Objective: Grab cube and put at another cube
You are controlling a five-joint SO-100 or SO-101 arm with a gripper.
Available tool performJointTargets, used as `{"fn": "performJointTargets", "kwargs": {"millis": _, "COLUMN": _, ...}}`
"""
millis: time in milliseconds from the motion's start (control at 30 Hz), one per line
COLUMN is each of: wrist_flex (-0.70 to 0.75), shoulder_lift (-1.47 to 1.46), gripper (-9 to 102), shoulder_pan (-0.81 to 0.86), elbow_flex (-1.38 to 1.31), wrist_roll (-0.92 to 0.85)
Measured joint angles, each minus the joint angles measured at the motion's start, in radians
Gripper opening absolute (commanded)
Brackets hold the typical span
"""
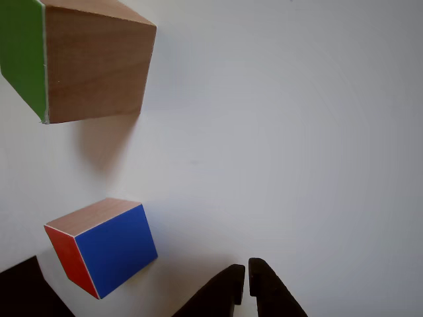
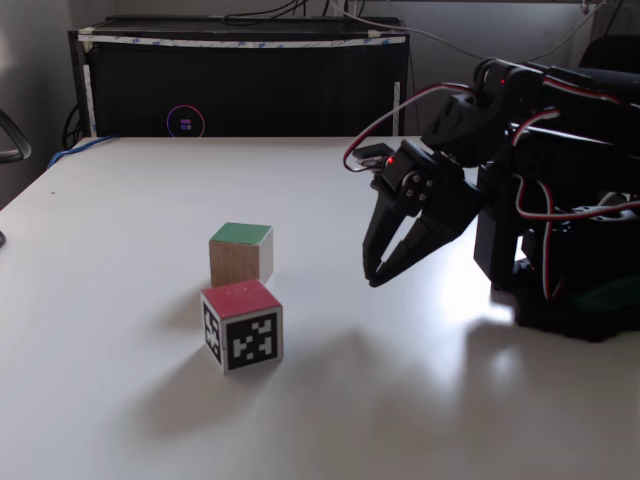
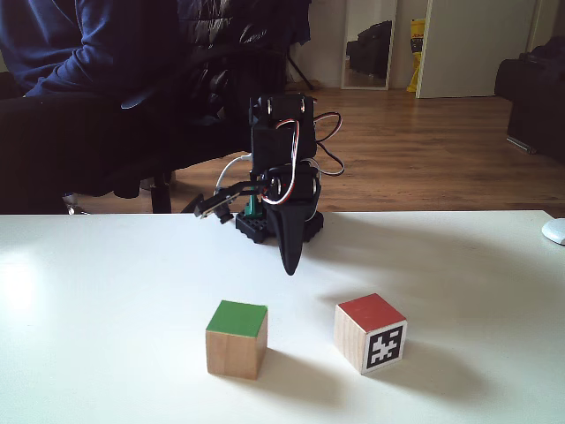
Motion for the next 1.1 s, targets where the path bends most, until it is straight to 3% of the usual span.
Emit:
{"fn": "performJointTargets", "kwargs": {"millis": 200, "wrist_flex": 0.009, "shoulder_lift": 0.000, "gripper": 0, "shoulder_pan": 0.000, "elbow_flex": 0.000, "wrist_roll": 0.097}}
{"fn": "performJointTargets", "kwargs": {"millis": 700, "wrist_flex": 0.002, "shoulder_lift": 0.000, "gripper": 1, "shoulder_pan": 0.005, "elbow_flex": 0.000, "wrist_roll": 0.110}}
{"fn": "performJointTargets", "kwargs": {"millis": 933, "wrist_flex": -0.025, "shoulder_lift": -0.009, "gripper": 18, "shoulder_pan": 0.061, "elbow_flex": -0.130, "wrist_roll": 0.155}}
{"fn": "performJointTargets", "kwargs": {"millis": 1100, "wrist_flex": -0.025, "shoulder_lift": -0.259, "gripper": 29, "shoulder_pan": 0.080, "elbow_flex": -0.328, "wrist_roll": 0.219}}
